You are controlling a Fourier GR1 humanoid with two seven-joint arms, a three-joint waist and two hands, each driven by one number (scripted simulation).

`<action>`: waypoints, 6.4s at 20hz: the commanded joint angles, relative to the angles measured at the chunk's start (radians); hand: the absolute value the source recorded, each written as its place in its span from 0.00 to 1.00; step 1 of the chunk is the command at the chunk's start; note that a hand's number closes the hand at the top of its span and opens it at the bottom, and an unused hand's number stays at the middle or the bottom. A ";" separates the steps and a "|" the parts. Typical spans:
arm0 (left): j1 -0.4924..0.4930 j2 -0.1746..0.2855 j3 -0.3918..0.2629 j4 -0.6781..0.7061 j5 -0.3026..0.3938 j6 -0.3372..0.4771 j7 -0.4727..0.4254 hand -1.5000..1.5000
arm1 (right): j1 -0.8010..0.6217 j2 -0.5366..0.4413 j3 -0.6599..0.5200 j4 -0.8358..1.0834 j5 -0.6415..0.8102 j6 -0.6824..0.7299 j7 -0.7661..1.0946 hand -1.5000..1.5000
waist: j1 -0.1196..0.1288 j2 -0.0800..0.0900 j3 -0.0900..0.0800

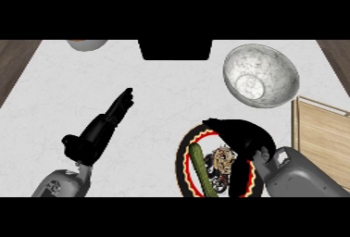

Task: Pick the cupcake from the plate and place it in the bowl

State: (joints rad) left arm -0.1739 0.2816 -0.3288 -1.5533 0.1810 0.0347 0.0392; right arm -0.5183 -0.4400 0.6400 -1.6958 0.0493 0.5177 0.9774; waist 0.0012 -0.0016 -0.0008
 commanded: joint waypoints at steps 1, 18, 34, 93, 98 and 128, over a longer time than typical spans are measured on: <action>0.011 0.004 0.027 0.003 -0.011 -0.021 -0.009 0.50 | 0.084 0.037 0.078 -0.025 0.145 -0.029 0.045 0.00 | -0.002 0.000 0.001; 0.004 -0.074 0.073 -0.008 -0.087 -0.072 0.016 0.50 | 0.233 0.017 -0.029 0.016 0.522 -0.062 -0.208 0.00 | -0.002 0.001 0.001; 0.056 -0.130 0.142 0.006 -0.147 -0.151 -0.024 0.50 | 0.271 0.174 -0.123 0.276 0.730 -0.100 -0.427 0.00 | 0.002 0.002 0.001; 0.025 -0.184 0.191 0.003 -0.191 -0.203 0.000 0.50 | -0.548 0.220 -0.677 1.222 1.321 -0.958 0.002 1.00 | 0.021 0.010 0.001; 0.043 -0.158 0.206 -0.015 -0.175 -0.224 0.016 0.50 | -0.509 0.202 -0.856 1.234 1.075 -0.869 -0.140 1.00 | 0.015 0.009 0.002; 0.149 -0.214 0.180 -0.079 -0.216 -0.182 0.013 0.50 | 0.089 0.141 -1.059 0.436 0.659 -1.201 -0.453 0.00 | -0.044 -0.015 0.000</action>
State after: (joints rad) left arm -0.0800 0.0847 -0.1250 -1.6085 -0.0180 -0.1606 0.0755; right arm -0.5928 -0.2951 -0.4068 -1.0478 0.7842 -0.7256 0.5455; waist -0.0355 -0.0135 -0.0005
